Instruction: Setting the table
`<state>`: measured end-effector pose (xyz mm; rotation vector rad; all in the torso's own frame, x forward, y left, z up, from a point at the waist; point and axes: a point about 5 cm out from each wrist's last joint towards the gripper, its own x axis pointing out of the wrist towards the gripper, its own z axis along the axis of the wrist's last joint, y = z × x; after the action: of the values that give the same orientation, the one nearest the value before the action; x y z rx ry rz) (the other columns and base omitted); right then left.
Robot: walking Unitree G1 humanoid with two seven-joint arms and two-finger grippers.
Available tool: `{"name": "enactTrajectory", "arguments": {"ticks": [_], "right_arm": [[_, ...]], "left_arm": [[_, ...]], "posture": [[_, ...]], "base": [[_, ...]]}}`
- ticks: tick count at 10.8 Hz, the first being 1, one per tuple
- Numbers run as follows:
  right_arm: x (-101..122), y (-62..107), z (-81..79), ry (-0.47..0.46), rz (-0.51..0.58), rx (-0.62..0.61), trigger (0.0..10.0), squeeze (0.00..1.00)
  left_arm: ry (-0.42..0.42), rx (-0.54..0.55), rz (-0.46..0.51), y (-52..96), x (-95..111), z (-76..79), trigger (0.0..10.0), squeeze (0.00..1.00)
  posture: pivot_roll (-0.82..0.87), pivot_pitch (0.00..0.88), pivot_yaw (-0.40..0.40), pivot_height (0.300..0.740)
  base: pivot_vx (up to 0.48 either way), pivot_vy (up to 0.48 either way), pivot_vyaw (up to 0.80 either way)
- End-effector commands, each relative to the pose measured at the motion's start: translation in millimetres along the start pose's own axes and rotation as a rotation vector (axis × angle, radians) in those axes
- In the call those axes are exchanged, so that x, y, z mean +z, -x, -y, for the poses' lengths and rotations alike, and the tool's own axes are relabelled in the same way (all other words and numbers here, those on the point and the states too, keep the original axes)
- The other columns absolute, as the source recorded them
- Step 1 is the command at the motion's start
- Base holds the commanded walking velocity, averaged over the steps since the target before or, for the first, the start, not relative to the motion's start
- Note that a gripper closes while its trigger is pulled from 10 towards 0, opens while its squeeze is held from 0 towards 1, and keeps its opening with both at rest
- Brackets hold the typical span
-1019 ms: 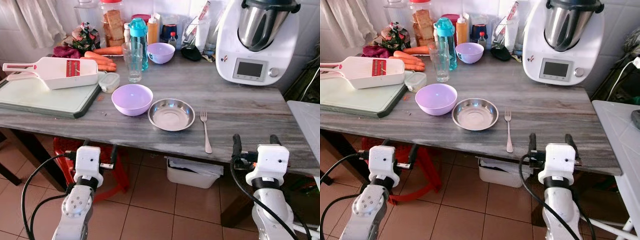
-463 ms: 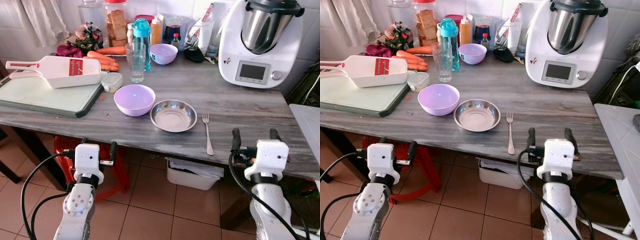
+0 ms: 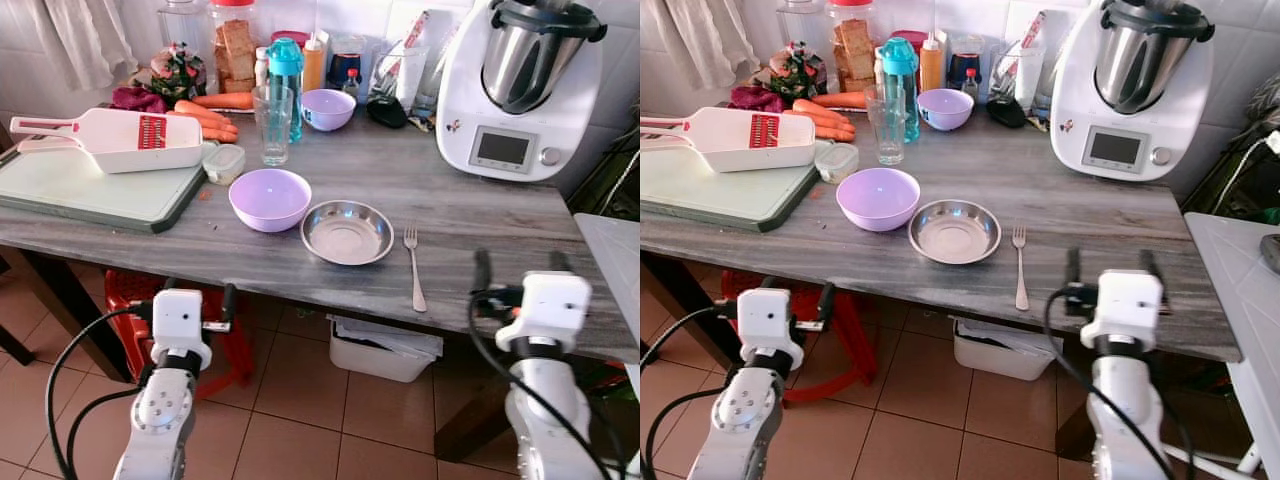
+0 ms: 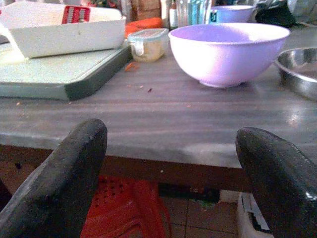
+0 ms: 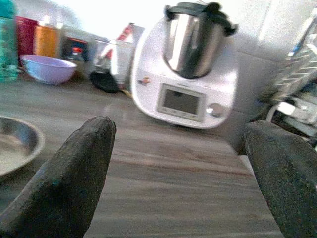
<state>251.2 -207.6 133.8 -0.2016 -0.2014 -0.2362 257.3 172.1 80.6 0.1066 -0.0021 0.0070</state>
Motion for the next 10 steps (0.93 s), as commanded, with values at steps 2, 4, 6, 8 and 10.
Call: {"name": "enactTrajectory", "arguments": {"ticks": [2, 4, 6, 8, 10], "right_arm": [[-10, 4.1, 11.2, -0.009, -0.028, -0.054, 10.0, 0.0], [-12, 10.4, 17.0, -0.015, -0.041, -0.057, 10.0, 0.0], [-17, 24.1, 20.1, -0.036, -0.071, -0.073, 10.0, 0.0], [-17, 23.3, 22.3, -0.034, -0.063, -0.074, 10.0, 0.0], [-17, 13.6, 13.2, -0.054, -0.055, -0.054, 10.0, 0.0]], "left_arm": [[-0.009, -0.014, -0.001, -4.0, 2, 0.2, 10.0, 0.0], [-0.009, -0.04, 0.007, -8.0, 5, 6.2, 10.0, 0.0], [-0.006, -0.055, 0.017, -11.9, 8, 6.6, 10.0, 0.0], [-0.008, -0.057, 0.011, -11.2, 6, 8.3, 10.0, 0.0], [0.0, -0.07, 0.017, -12.7, 12, 13.9, 10.0, 0.0]], "posture": [[0.06, 0.0, -0.029, 0.74], [0.05, 0.0, -0.015, 0.74], [0.01, 0.0, 0.009, 0.74], [0.02, 0.0, 0.017, 0.74], [0.04, 0.015, 0.019, 0.74]], "base": [[0.0, 0.0, 0.0], [0.0, 0.0, 0.0], [0.0, 0.0, 0.0], [0.0, 0.0, 0.0], [0.0, 0.0, 0.0]]}}
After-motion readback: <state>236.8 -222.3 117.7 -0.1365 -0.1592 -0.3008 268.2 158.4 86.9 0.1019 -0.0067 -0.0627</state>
